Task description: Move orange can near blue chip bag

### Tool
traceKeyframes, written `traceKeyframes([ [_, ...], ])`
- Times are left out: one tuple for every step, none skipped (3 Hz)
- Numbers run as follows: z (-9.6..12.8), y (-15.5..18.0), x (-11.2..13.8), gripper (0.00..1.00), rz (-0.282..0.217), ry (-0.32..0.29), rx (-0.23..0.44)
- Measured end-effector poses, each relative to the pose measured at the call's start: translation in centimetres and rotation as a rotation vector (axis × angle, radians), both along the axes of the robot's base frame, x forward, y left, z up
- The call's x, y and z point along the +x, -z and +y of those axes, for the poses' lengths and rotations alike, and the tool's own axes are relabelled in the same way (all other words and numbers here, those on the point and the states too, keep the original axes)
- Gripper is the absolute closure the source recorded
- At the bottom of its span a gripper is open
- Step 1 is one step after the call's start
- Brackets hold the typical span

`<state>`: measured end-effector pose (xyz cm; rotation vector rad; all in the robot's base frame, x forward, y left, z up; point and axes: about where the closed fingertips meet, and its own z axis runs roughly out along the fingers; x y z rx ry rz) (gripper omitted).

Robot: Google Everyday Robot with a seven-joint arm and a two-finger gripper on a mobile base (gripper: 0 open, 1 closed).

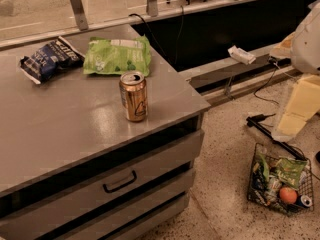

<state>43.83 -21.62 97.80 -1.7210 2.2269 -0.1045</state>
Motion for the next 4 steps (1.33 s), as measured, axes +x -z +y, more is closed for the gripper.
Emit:
traceKeyframes([
  [0.0,0.0,0.0,0.0,0.0,0.0,0.0],
  [2.3,-0.5,2.2,0.0,-0.014,-0.057,0.009],
  [5.7,-0.9,5.5,0.0,-0.07,-0.139,0.084],
  [9.3,-0.8,8.5,0.0,-0.136,-0.195,0.242],
])
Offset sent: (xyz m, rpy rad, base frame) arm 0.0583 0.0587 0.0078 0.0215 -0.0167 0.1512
